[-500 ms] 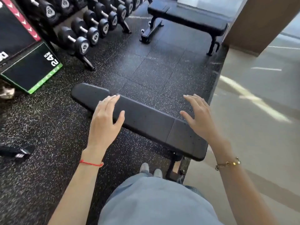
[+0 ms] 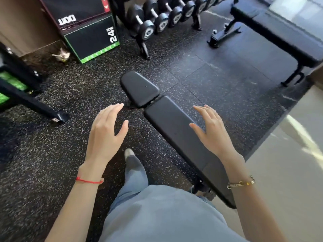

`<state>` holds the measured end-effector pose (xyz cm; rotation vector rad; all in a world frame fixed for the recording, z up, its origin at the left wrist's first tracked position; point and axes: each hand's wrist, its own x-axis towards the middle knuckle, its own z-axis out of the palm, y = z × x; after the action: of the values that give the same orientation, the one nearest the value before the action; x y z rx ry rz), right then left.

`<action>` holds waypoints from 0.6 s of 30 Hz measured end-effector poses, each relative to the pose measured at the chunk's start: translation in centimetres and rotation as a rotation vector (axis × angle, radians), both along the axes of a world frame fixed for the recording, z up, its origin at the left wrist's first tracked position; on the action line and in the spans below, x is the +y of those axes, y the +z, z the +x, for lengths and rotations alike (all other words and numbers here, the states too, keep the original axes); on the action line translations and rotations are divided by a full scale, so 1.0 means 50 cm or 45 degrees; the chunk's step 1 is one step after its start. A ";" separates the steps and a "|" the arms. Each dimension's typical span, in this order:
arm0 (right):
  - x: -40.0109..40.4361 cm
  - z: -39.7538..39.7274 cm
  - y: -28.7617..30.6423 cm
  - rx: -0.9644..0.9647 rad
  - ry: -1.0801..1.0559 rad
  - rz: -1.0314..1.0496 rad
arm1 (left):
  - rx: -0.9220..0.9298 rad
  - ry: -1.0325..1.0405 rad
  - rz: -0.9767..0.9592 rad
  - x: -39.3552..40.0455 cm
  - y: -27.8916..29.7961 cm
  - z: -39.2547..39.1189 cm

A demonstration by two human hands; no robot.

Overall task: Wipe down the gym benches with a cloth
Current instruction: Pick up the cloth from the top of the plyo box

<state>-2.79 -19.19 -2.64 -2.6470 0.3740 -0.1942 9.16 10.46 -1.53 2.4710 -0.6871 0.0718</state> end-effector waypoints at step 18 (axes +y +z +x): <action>0.327 0.848 -0.004 -0.056 0.492 0.095 | 0.008 0.498 0.064 0.350 0.031 0.607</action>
<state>39.61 -2.85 -2.86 -2.5757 -0.1445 -0.1111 39.49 27.95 -0.01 2.6193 -0.1964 0.1959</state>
